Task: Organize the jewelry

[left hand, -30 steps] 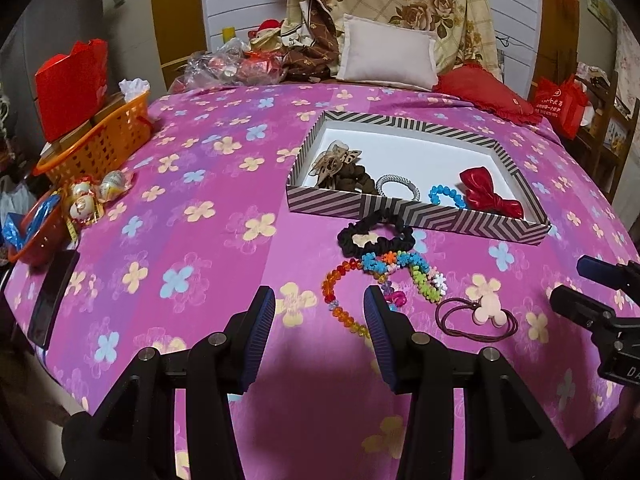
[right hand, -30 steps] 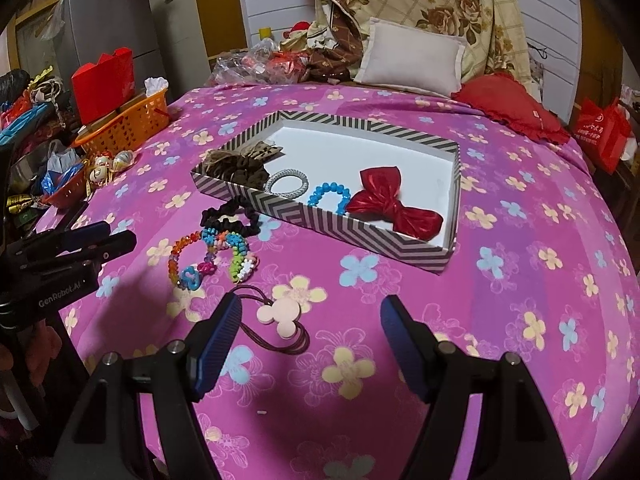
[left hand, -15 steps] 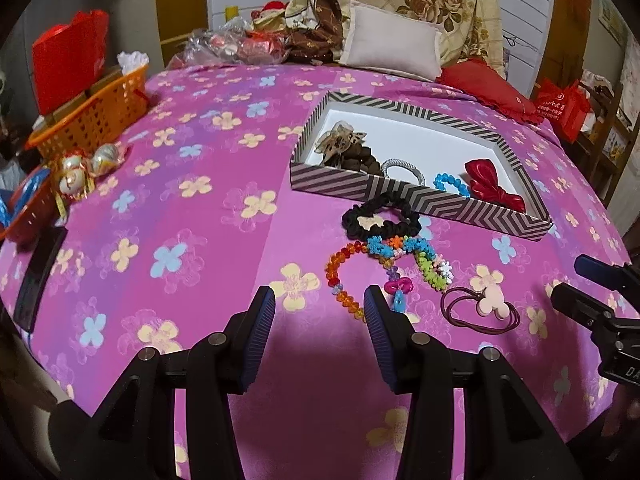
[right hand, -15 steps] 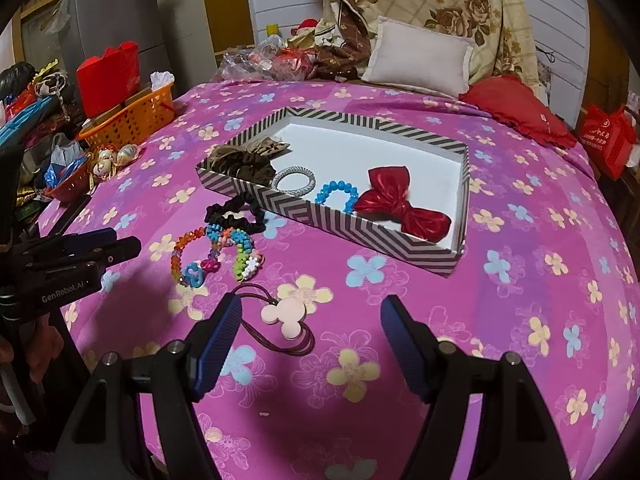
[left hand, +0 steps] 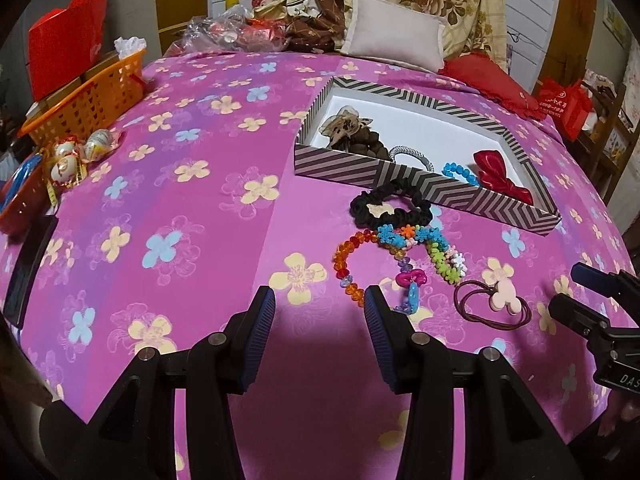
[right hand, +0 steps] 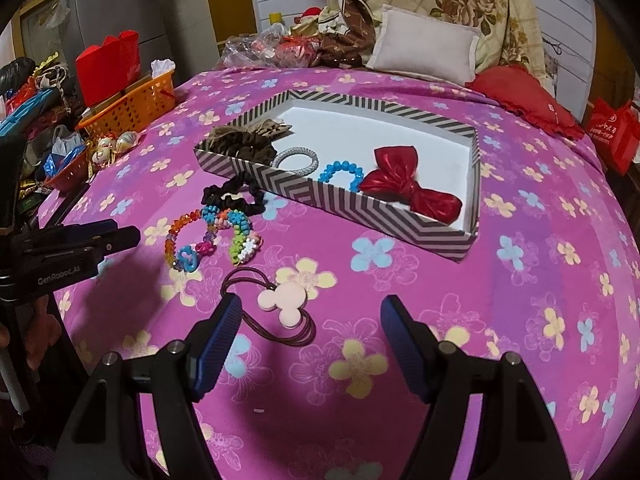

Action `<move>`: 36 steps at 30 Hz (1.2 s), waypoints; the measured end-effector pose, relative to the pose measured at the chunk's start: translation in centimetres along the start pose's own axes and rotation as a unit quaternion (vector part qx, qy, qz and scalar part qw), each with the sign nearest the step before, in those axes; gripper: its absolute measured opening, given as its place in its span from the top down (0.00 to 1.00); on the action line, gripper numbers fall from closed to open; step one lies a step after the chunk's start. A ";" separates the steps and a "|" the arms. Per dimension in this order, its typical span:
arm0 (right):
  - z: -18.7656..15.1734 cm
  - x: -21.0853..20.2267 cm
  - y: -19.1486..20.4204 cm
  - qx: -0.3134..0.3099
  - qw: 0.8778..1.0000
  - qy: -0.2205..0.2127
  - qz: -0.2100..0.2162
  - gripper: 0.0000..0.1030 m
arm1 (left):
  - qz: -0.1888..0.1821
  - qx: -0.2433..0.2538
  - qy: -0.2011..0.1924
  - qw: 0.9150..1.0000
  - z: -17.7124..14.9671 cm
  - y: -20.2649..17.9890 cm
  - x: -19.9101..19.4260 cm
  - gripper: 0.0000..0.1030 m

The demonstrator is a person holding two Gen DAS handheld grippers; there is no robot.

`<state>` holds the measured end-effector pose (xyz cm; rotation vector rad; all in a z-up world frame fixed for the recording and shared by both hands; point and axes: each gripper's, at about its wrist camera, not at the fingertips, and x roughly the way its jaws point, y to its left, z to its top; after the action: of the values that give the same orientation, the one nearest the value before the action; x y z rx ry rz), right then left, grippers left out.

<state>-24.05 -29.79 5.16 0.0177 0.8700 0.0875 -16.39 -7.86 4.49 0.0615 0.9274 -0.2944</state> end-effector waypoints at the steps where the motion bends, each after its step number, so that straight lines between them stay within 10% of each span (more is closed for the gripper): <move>1: 0.1 0.2 0.1 -0.002 1.000 0.001 0.003 0.27 | 0.000 0.000 0.003 1.000 0.0 0.0 0.2 0.64; 27: 5.9 10.2 5.5 -0.123 0.990 0.042 0.062 0.75 | -0.030 -0.036 0.030 0.998 1.3 1.4 3.1 0.64; 36: 5.9 10.7 4.5 -0.114 0.991 0.030 0.067 0.76 | -0.036 -0.014 0.037 0.999 2.0 -0.1 4.3 0.64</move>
<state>-12.93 -24.32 1.02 -0.1398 0.9138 0.3148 -12.48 -9.28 2.27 0.0135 1.0091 -0.3482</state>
